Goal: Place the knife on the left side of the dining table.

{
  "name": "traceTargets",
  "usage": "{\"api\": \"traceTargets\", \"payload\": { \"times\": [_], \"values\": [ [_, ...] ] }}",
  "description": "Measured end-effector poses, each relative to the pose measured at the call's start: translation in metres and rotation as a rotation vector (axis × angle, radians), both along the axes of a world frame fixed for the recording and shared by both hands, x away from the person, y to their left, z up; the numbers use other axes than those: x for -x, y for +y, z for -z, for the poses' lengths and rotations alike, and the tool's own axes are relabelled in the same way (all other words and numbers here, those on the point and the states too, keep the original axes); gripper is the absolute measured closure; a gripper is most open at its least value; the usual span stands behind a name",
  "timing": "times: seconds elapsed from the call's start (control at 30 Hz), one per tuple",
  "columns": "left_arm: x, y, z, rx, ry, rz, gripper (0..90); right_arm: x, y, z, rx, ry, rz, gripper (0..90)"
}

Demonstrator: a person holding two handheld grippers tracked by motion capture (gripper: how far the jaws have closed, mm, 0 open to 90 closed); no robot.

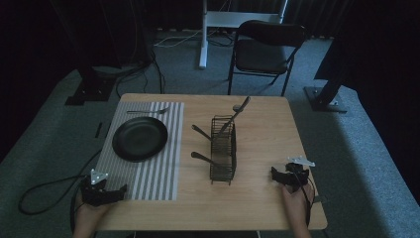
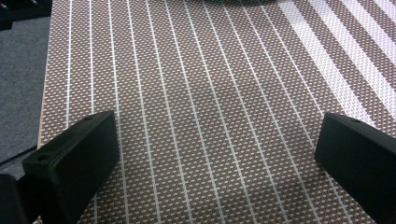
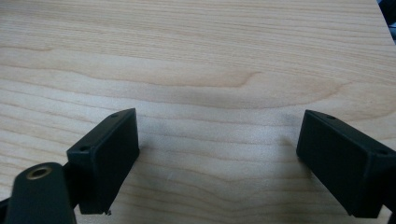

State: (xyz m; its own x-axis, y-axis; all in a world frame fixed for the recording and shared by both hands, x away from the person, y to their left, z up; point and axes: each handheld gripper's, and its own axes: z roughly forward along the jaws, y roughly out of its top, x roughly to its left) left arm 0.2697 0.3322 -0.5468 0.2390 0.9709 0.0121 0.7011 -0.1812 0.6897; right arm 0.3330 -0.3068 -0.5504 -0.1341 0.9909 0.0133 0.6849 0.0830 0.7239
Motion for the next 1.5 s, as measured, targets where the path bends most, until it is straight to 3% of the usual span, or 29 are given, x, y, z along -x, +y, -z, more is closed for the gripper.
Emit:
{"api": "traceTargets", "payload": {
  "times": [0.7, 0.9, 1.17, 1.5],
  "values": [
    [-0.001, 0.0, -0.001, -0.005, 0.01, 0.006, 0.5, 0.0, 0.0, 0.0, 0.002, -0.001, 0.004, 12.1],
    [0.001, 0.0, -0.002, -0.013, -0.008, 0.026, 3.9, 0.0, 0.0, 0.0, 0.001, -0.001, 0.003, 12.1],
    [-0.002, -0.001, -0.006, 0.003, 0.021, 0.042, 4.0, 0.0, 0.0, 0.0, 0.001, -0.001, 0.004, 12.1],
    [-0.006, -0.011, -0.017, 0.031, 0.002, 0.082, 5.3, 0.0, 0.0, 0.0, 0.001, 0.0, 0.004, 12.1]
  ]
}}
